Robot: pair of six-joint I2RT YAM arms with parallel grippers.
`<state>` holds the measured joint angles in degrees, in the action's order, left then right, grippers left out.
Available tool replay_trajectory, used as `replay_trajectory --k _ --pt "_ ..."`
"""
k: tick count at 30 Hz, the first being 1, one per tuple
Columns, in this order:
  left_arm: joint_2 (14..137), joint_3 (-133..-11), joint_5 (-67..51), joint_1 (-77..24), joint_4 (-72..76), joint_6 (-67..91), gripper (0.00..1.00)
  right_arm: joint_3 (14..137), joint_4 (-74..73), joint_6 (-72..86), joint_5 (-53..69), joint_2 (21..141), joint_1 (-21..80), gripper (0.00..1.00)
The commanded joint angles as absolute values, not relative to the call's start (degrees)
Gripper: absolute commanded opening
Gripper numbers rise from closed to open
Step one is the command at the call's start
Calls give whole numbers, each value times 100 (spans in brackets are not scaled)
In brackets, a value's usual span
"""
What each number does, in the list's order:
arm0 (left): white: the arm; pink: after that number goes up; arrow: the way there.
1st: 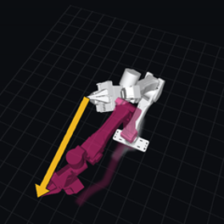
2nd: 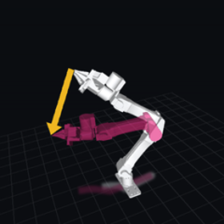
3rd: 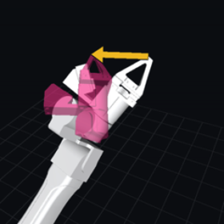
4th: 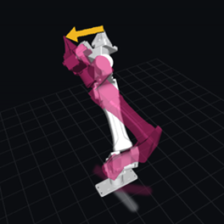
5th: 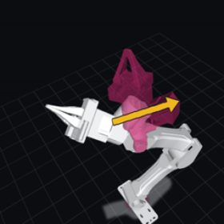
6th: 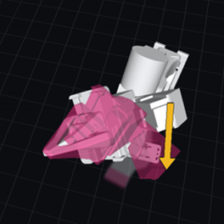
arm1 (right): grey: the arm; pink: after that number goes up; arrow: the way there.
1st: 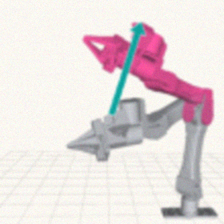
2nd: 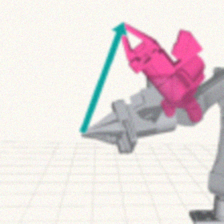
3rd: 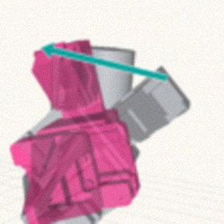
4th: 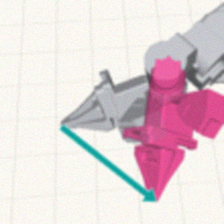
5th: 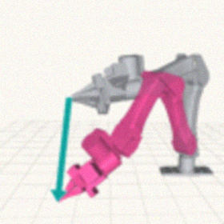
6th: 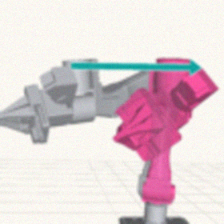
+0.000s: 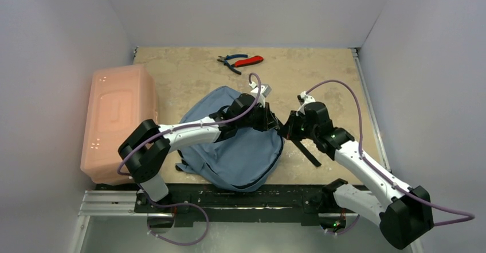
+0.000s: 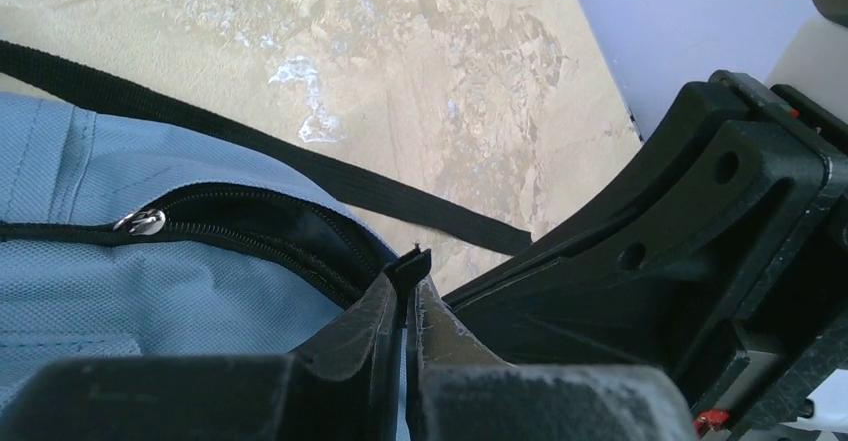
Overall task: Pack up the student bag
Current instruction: Zip the student bag at the center of the board.
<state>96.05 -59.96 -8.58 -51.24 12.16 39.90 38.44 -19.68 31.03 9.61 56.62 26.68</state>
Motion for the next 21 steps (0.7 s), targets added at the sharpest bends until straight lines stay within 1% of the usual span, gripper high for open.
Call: replay_trajectory --k 1,5,7,14,21 --pt "9586 -6526 -339 -4993 824 4142 0 3634 -1872 3247 697 5578 2655 0" --pt "9663 -6933 876 -4843 -563 4342 0 3339 -1936 3712 369 5104 2656 0" --pt "9716 -7066 1194 -4716 -931 4465 0 3155 -1878 4039 471 4876 2647 0" --pt "9629 -7001 1427 -4326 -897 4448 0 2566 -1726 4781 201 4179 2648 0" --pt "9629 -7099 1508 -4150 -969 4201 0 2670 -1981 4649 116 4141 2648 0"
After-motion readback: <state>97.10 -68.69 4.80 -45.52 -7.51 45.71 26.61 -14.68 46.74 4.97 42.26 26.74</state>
